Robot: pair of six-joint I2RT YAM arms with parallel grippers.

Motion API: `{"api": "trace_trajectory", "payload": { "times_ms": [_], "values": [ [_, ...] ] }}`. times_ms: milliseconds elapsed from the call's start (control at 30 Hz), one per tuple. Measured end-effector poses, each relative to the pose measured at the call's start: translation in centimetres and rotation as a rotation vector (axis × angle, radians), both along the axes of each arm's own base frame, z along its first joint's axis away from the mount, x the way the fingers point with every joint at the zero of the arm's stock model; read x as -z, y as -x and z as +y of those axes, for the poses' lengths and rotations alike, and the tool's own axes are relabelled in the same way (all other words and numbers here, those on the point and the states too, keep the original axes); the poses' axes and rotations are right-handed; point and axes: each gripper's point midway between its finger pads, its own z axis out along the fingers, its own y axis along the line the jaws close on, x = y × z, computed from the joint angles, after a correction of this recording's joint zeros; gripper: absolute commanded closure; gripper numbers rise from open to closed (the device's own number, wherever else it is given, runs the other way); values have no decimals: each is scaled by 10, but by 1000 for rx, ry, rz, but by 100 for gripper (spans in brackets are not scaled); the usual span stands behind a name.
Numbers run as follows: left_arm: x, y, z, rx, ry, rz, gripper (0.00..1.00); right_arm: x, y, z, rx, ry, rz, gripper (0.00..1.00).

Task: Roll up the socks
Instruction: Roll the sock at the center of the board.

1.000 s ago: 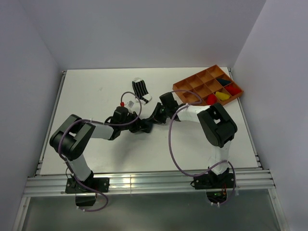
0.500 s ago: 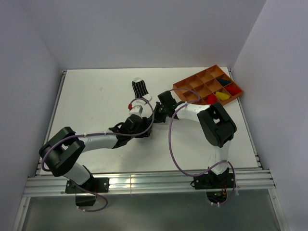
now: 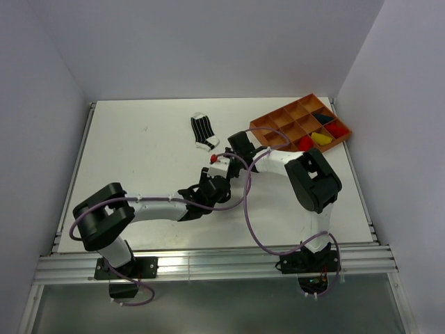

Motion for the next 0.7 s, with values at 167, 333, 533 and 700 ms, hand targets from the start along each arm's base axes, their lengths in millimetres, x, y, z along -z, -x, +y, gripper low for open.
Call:
{"api": "trace_trajectory", "payload": {
  "times_ms": [167,333,533,700],
  "values": [
    [24,-3,9,-12,-104,4,46,0,1,0,-2,-2,2,100],
    [37,-8,9,-31,-158,0,51,0,1,1,-3,-4,3,100],
    [46,-13,11,-59,-196,-3,72,-1,0,1,-4,-5,1,100],
    [45,-16,7,-74,-210,-9,99,-2,-3,0,2,-8,-9,81]
  ]
}}
